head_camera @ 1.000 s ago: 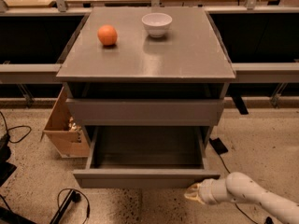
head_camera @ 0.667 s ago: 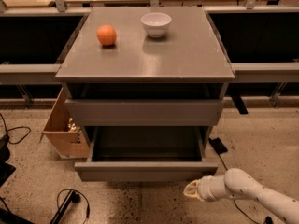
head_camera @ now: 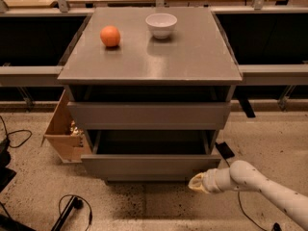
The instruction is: Close middle drawer
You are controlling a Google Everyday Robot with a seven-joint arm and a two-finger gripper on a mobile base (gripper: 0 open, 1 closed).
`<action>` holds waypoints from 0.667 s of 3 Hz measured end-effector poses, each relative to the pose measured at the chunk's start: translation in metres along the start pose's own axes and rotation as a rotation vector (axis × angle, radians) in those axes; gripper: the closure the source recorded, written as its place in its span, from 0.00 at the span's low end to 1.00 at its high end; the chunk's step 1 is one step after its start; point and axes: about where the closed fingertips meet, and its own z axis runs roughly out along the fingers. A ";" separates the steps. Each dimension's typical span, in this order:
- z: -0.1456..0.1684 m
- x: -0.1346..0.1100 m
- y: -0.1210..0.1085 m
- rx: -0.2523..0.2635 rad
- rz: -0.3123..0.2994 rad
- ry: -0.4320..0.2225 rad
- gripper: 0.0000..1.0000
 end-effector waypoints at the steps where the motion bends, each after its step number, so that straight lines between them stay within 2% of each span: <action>1: 0.001 -0.015 -0.047 0.020 -0.029 -0.011 1.00; 2: 0.001 -0.016 -0.049 0.021 -0.031 -0.012 1.00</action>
Offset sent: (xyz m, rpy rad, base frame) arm 0.2200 0.0008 0.0698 -0.0046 -0.1793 0.0442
